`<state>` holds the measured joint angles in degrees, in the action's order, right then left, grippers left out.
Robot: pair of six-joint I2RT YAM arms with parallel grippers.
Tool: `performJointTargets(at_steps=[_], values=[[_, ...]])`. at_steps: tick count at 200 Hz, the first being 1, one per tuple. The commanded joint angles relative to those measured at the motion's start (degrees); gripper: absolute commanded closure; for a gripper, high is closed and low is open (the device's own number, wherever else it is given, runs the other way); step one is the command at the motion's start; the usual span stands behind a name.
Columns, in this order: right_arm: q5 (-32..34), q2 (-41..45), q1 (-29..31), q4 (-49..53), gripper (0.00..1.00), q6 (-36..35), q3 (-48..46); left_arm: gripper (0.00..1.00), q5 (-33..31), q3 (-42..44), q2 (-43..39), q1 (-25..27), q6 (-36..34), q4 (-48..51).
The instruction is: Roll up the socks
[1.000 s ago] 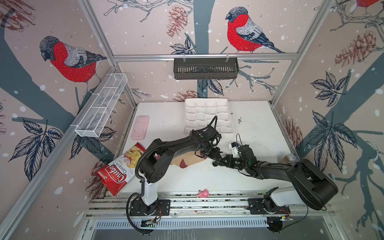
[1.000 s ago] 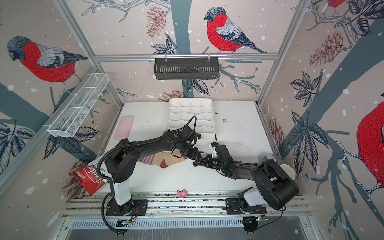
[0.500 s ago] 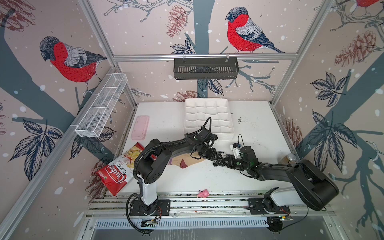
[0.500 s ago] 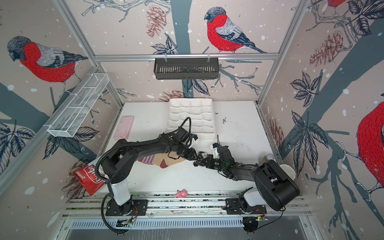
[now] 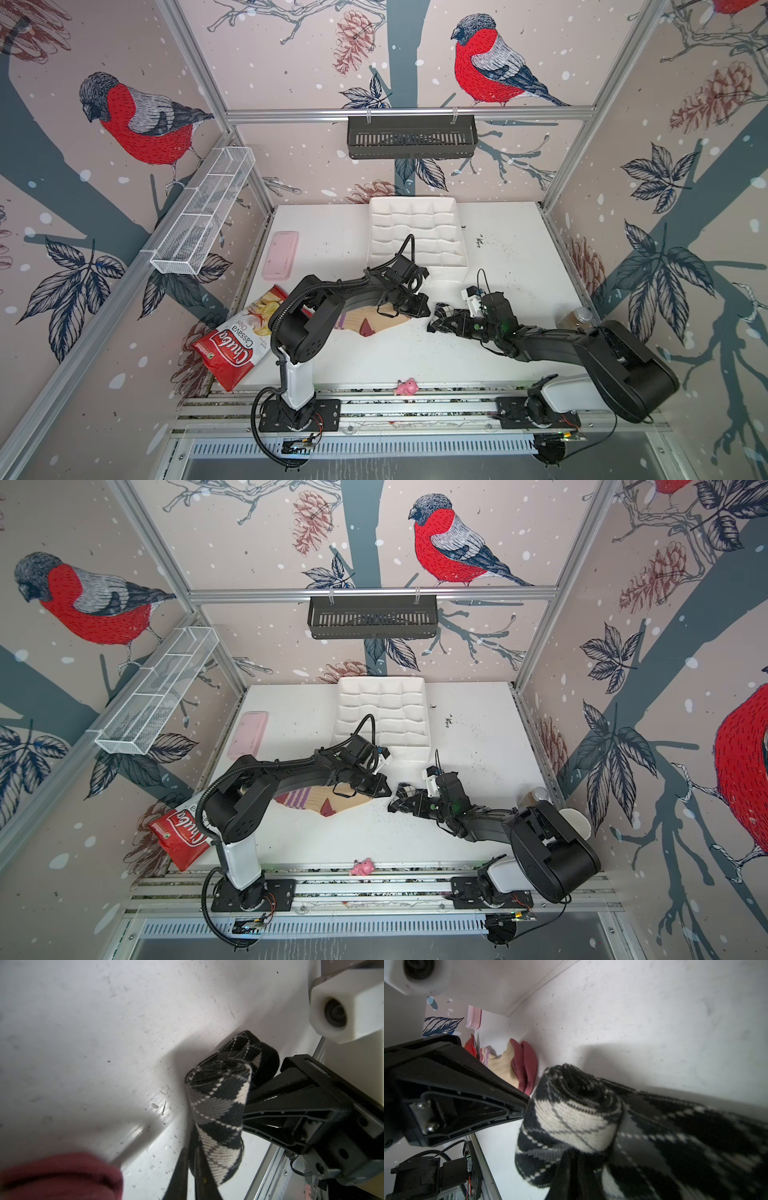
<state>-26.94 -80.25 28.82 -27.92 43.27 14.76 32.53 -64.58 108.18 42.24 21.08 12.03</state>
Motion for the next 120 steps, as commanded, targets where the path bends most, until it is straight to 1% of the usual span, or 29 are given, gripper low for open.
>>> performJointTargets(at_steps=[1,35,92,120], values=[[5.2,-0.3,-0.2,12.9,0.89,-1.1,-0.7,0.89,0.1,-1.5,0.9,0.9,-1.0,0.0],[5.2,-0.2,-0.5,13.1,0.89,-1.3,-0.8,0.90,1.1,-3.0,2.5,2.2,-1.1,0.1],[5.2,0.2,-1.0,13.5,0.89,-1.7,-1.1,0.90,3.4,-5.2,1.9,4.2,-0.7,-0.3],[5.1,0.7,-1.3,13.8,0.88,-1.9,-1.1,0.91,4.5,-6.0,3.7,5.4,-0.2,-0.8]])
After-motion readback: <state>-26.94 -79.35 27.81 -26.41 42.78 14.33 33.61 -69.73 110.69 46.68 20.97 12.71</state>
